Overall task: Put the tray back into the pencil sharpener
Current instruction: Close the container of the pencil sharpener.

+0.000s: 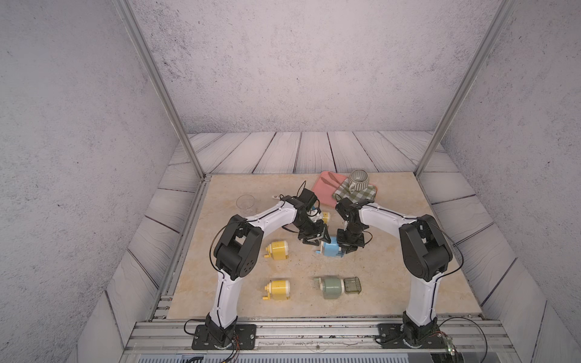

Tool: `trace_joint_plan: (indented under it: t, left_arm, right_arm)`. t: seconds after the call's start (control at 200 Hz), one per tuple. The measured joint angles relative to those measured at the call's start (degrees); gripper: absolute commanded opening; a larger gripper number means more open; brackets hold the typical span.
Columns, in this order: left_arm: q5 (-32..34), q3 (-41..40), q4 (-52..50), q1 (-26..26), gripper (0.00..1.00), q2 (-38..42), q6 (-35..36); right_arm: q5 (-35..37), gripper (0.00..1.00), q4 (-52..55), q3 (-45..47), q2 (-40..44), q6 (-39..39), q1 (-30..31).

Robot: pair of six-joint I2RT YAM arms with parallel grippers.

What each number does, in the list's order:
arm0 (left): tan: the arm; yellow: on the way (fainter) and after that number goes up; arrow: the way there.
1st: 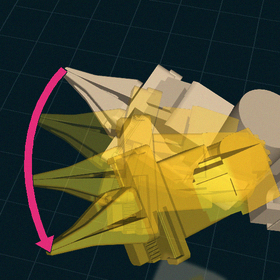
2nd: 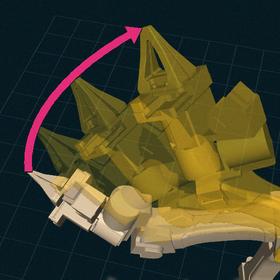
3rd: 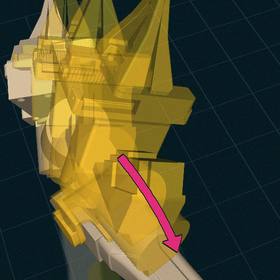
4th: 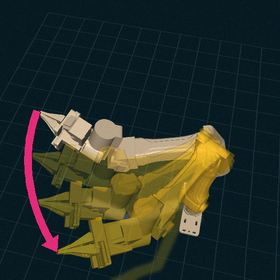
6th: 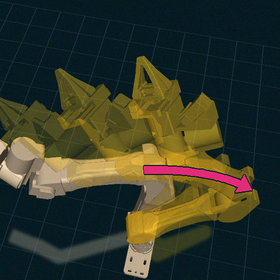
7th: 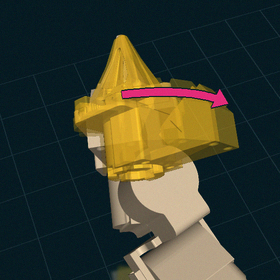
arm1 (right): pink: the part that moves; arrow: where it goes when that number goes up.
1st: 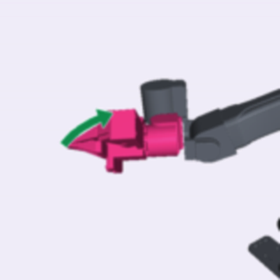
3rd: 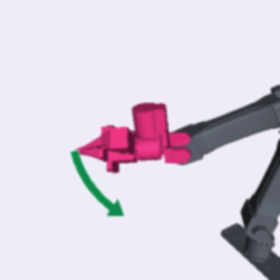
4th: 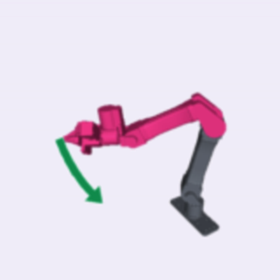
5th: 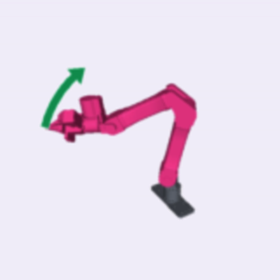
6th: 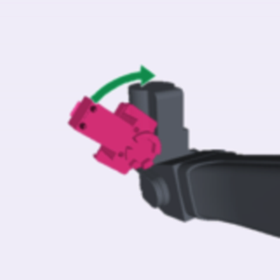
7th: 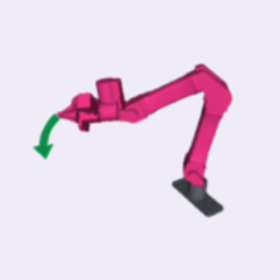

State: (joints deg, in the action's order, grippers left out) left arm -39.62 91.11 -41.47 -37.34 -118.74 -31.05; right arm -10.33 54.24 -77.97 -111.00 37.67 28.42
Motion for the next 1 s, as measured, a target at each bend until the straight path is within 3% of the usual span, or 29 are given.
trace_joint_plan:
  t: [0.425, 0.52, 0.716, 1.001]
  left_arm:
    - [-0.52, -0.42, 0.83, 0.0, 0.56, 0.0, -0.04]
    - [-0.57, -0.44, 0.87, 0.0, 0.56, 0.0, -0.07]
    - [-0.63, -0.46, 0.94, 0.0, 0.56, 0.0, -0.26]
    - [-0.72, -0.46, 0.96, 0.0, 0.55, 0.0, -0.26]
  right_arm:
    - [-0.28, 0.3, 2.36, -0.07, 6.8, -0.52, -2.45]
    - [-0.44, 0.25, 2.89, 0.0, 8.61, -0.83, -4.02]
    - [-3.67, 0.0, 1.03, 3.58, 10.08, -0.13, -8.98]
    - [-13.22, 0.0, -6.6, 9.14, 5.66, 2.23, -12.96]
